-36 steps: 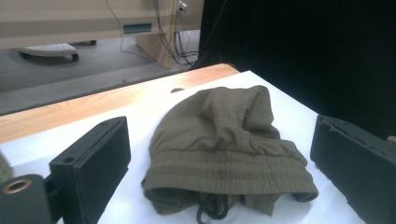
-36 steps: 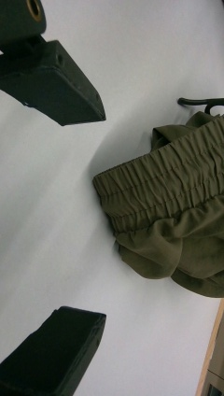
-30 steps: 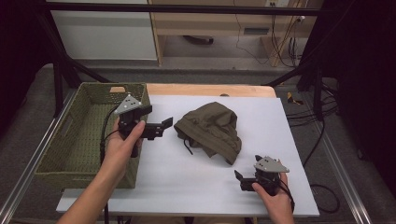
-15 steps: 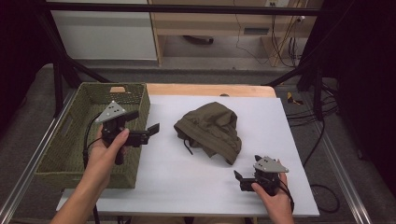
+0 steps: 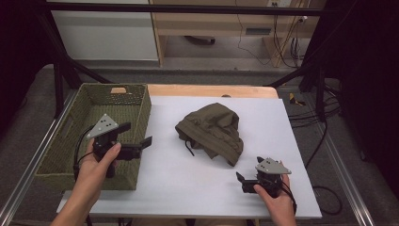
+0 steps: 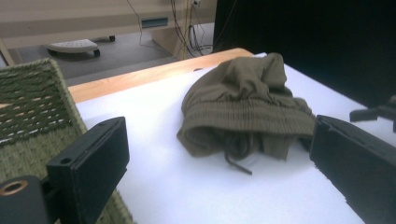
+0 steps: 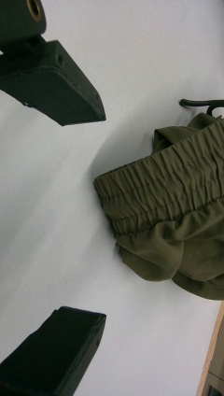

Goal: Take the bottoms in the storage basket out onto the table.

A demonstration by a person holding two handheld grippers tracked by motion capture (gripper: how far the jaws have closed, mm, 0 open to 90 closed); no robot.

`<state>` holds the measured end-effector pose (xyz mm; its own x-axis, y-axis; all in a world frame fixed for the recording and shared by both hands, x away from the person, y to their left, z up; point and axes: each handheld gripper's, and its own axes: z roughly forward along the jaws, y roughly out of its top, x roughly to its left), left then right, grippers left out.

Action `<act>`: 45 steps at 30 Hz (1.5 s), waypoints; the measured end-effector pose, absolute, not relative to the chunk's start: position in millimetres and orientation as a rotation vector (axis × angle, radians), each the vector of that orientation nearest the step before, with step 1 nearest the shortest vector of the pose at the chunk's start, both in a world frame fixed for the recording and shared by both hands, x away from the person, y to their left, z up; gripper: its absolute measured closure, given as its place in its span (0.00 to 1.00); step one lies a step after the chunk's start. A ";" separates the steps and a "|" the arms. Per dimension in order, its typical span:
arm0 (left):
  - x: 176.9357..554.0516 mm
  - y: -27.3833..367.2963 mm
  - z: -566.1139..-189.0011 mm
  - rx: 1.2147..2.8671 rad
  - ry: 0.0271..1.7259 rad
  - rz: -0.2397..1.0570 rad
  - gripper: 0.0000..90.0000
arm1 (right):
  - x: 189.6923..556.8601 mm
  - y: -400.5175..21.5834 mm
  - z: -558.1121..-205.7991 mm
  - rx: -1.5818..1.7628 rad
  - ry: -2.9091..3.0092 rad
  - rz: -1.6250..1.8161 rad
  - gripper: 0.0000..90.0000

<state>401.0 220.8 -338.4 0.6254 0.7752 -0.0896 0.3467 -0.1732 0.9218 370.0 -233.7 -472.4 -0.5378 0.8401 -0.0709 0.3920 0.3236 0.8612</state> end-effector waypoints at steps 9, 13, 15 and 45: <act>380.2 221.2 -348.2 1.810 0.908 0.518 0.05 | 370.1 -232.7 -472.8 1.077 2.081 1.137 0.05; 376.5 223.8 -350.1 1.809 0.908 0.514 0.05 | 370.1 -233.2 -472.9 1.078 2.079 1.136 0.05; 375.0 225.7 -352.3 1.808 0.910 0.521 0.05 | 370.1 -233.0 -472.9 1.076 2.080 1.136 0.05; 365.0 266.7 -387.0 1.759 1.011 0.526 0.06 | 371.1 -233.0 -474.9 1.086 2.082 1.130 0.05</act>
